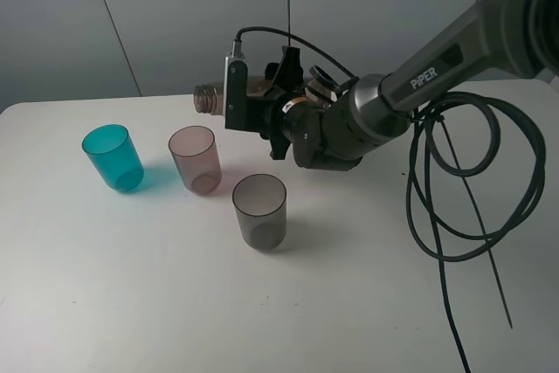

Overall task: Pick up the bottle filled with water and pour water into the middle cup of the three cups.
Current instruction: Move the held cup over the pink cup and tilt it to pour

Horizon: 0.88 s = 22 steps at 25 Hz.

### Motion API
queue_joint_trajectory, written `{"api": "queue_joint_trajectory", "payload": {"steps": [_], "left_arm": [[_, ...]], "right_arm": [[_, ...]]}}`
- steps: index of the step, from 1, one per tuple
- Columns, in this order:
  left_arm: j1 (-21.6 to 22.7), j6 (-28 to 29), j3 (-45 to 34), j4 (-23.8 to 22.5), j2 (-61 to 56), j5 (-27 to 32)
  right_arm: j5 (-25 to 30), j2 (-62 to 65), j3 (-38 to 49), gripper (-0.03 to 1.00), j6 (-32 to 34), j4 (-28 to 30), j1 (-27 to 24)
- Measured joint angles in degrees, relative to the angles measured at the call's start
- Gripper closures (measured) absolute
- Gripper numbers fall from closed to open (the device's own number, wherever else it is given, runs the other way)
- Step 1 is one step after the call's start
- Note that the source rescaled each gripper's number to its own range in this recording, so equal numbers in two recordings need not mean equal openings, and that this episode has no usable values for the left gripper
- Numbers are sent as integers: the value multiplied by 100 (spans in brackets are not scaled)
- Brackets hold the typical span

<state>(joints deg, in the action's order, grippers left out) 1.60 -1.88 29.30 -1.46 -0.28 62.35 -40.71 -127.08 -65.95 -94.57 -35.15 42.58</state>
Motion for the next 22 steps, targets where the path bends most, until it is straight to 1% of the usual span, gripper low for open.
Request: {"api": "queue_joint_trajectory", "payload": {"steps": [10, 22], "left_arm": [[0, 0, 0, 0, 0, 0], [0, 0, 0, 0, 0, 0]], "right_arm": [[-8, 0, 0, 97, -564, 107, 13], [-23, 0, 0, 97, -961, 143, 17]]}}
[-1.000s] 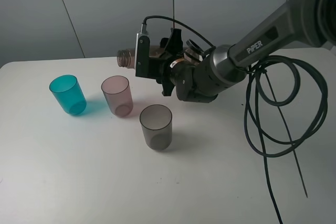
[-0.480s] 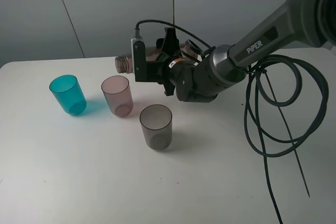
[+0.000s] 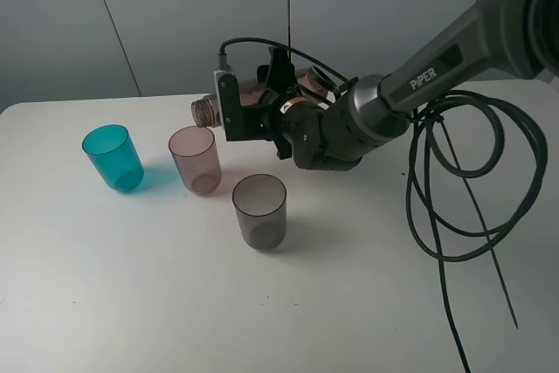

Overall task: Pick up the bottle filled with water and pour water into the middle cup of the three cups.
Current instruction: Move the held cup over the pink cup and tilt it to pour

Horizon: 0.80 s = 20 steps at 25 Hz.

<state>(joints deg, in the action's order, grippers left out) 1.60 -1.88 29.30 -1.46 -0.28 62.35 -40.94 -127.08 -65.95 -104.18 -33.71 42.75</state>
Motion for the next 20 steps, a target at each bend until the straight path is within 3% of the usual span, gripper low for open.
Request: {"api": "queue_joint_trajectory", "payload": {"steps": [20], "left_arm": [[0, 0, 0, 0, 0, 0]], "right_arm": [[-79, 0, -32, 97, -457, 11, 0]]}}
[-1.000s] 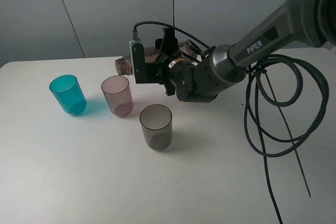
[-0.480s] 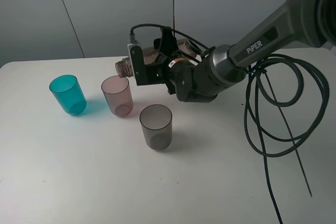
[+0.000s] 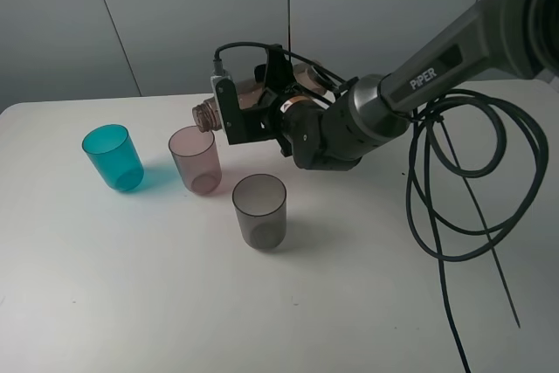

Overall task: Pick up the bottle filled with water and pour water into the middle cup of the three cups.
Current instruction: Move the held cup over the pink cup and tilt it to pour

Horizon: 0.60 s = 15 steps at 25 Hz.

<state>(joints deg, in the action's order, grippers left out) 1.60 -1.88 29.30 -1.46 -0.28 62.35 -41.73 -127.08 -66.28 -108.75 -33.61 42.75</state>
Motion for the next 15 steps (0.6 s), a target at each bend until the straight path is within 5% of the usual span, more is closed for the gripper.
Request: {"api": "queue_joint_trajectory", "payload": {"steps": [15], "left_arm": [[0, 0, 0, 0, 0, 0]], "right_arm": [[23, 0, -143, 97, -500, 0, 0]]}}
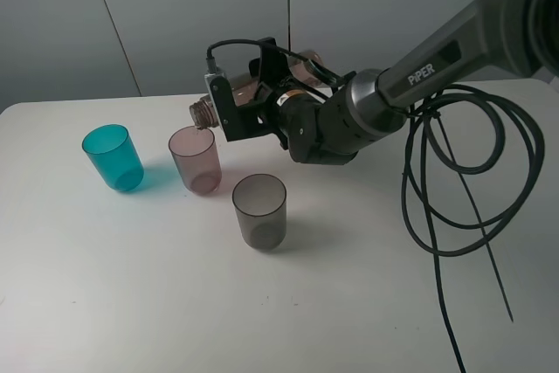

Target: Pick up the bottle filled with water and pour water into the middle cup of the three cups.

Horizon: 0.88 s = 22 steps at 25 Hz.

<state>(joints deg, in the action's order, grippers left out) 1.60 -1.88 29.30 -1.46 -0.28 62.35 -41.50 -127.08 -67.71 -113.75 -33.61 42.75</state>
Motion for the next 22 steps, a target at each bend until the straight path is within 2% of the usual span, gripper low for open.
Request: {"api": "queue_joint_trajectory", "payload": {"steps": [22], "left_arm": [[0, 13, 0, -9, 0, 0]], "right_arm": [[-10, 0, -54, 97, -576, 90, 0]]}}
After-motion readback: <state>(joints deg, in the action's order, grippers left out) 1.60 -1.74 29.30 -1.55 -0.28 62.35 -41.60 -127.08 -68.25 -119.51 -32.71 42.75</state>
